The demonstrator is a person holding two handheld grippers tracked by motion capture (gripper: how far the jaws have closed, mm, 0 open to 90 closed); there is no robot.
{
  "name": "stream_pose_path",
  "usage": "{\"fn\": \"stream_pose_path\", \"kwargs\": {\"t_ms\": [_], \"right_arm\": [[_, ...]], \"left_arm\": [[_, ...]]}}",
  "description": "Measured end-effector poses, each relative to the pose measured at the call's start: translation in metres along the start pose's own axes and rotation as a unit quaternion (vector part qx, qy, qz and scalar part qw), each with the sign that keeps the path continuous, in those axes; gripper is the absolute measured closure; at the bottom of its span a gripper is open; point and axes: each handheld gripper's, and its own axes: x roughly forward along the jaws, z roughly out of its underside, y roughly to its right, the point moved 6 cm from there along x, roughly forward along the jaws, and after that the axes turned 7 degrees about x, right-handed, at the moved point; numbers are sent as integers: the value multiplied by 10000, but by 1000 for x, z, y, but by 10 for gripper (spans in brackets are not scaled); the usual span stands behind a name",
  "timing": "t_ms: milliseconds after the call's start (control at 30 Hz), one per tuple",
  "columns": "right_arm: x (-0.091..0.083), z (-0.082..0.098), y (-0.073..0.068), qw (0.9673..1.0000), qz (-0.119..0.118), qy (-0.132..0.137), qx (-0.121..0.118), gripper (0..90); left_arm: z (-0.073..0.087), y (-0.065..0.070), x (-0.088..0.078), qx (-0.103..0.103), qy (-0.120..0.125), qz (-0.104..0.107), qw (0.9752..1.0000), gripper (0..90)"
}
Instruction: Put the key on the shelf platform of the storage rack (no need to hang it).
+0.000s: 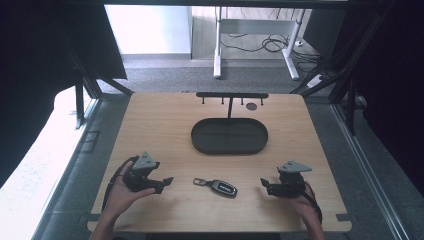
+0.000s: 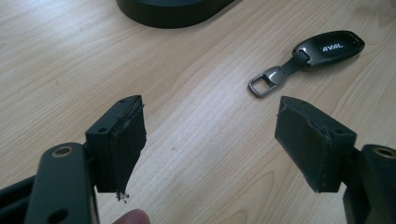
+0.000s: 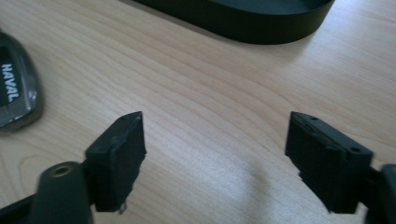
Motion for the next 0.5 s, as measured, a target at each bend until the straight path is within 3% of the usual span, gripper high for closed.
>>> {"fn": "stream_pose_path", "kwargs": {"t_ms": [133,500], "right_arm": [[0,0,-2,9999,45,-74,-130,264],[-11,-11,2,9998,36,179,-16,309]], "left_arm": [[0,1,0,12,-15,26,10000,247],[0,4,6,70,-97,63,9999,248]]}}
